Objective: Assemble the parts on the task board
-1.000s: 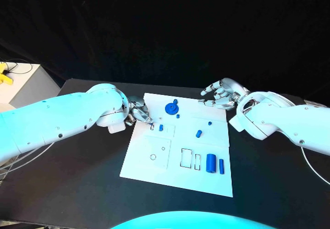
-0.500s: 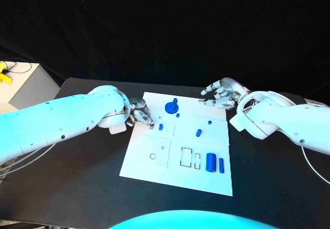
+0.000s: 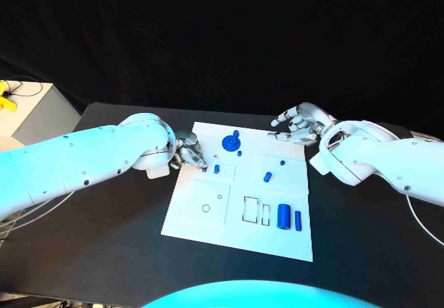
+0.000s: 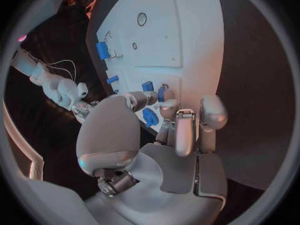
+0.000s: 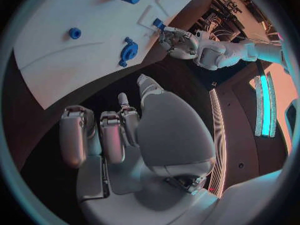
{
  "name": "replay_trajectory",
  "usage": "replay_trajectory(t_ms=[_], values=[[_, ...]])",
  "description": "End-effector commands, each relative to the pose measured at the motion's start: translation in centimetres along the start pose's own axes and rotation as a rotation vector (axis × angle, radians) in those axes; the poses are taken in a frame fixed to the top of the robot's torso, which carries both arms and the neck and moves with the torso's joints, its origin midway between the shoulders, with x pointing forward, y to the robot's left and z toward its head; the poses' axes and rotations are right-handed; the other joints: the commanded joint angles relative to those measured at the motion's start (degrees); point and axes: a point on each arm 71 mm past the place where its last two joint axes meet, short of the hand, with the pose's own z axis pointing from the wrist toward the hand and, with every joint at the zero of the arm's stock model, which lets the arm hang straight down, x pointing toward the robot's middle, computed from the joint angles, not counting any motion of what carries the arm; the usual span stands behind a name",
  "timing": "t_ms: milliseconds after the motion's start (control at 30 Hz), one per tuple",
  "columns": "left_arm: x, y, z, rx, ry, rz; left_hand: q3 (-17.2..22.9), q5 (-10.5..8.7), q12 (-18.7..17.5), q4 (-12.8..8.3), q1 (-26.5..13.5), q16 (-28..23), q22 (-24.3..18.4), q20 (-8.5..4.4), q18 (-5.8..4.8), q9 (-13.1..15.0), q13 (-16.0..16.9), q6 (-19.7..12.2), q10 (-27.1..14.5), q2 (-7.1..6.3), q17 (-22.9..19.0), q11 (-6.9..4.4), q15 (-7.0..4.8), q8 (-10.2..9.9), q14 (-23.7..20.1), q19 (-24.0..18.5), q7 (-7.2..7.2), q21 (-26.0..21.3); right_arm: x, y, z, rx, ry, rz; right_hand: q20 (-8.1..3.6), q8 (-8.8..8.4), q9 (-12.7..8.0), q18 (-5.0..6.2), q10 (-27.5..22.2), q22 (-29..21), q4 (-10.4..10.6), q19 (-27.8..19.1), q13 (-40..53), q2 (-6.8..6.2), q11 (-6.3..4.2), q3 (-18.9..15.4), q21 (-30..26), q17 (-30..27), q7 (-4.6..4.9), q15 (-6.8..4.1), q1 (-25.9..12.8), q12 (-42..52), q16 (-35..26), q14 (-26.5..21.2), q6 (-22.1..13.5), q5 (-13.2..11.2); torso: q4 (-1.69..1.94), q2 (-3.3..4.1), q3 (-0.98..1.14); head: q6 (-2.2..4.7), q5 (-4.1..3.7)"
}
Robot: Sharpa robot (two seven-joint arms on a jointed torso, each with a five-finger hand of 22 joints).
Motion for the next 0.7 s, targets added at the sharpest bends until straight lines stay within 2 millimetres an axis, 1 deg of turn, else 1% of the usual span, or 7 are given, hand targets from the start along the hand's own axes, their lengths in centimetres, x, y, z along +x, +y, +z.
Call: replay_trajectory(t_ms=[33,167,400,500,700], values=[[0.18,-0.16,0.01,0.011,0.020,0.025,11.12,-0.26,-0.37,-10.87,0.05,0.07,0.03,-0.18,-0.62,0.08,-0.03,0.65,-0.20,0.63,8.51,-0.05,-0.37,0.37,4.25,0.31,-0.57,0.39,0.15,0.01,-0.01,-0.003,0.017,-0.007,0.21,-0.31,-0.05,0.49,-0.36,9.08,0.11,2.29,5.95,0.16,-0.18,0.30,-0.30,14.55,-0.03,0.13,0.30,-0.01,-0.12,5.92,0.48,0.26,0.03,-0.01,0.00,-0.11,-0.09],[0.13,-0.17,0.02,0.009,0.013,0.036,11.15,-0.29,-0.41,-10.91,0.06,0.09,0.09,-0.18,-0.63,0.07,-0.11,0.63,-0.25,0.62,8.56,-0.05,-0.37,0.36,4.26,0.34,-0.57,0.41,0.16,0.01,-0.01,-0.002,0.018,-0.007,0.21,-0.31,-0.05,0.49,-0.36,9.08,0.11,2.29,5.95,0.16,-0.18,0.30,-0.30,14.55,-0.03,0.13,0.30,-0.01,-0.12,5.92,0.48,0.26,0.08,-0.02,0.01,-0.19,-0.10],[0.08,-0.22,0.07,0.004,0.004,0.049,11.17,-0.35,-0.41,-10.96,0.07,0.13,0.07,-0.18,-0.63,0.07,-0.10,0.62,-0.25,0.62,8.68,-0.05,-0.37,0.35,4.30,0.32,-0.57,0.41,0.17,0.02,-0.01,-0.002,0.018,-0.007,0.21,-0.31,-0.05,0.49,-0.36,9.08,0.11,2.29,5.95,0.16,-0.18,0.30,-0.30,14.55,-0.03,0.13,0.30,-0.01,-0.12,5.92,0.48,0.26,0.02,-0.01,0.07,-0.43,-0.07],[0.05,-0.23,0.10,0.003,-0.001,0.055,11.18,-0.37,-0.38,-10.98,0.08,0.15,0.02,-0.18,-0.62,0.06,-0.04,0.61,-0.22,0.61,8.71,-0.05,-0.37,0.35,4.30,0.29,-0.57,0.39,0.18,0.02,-0.01,-0.003,0.018,-0.007,0.21,-0.31,-0.05,0.49,-0.36,9.08,0.11,2.29,5.95,0.16,-0.18,0.30,-0.30,14.55,-0.03,0.13,0.30,-0.01,-0.12,5.92,0.48,0.26,-0.03,-0.02,0.07,-0.49,0.16],[0.07,-0.29,0.17,0.000,-0.003,0.063,11.20,-0.42,-0.39,-11.02,0.09,0.15,-0.01,-0.18,-0.61,0.06,-0.04,0.60,-0.23,0.62,8.72,-0.04,-0.36,0.35,4.30,0.27,-0.56,0.38,0.17,0.02,-0.03,-0.003,0.018,-0.007,0.21,-0.31,-0.05,0.49,-0.36,9.08,0.11,2.29,5.95,0.16,-0.18,0.30,-0.30,14.55,-0.03,0.13,0.30,-0.01,-0.12,5.92,0.48,0.26,0.02,-0.03,0.08,-0.66,0.05]])
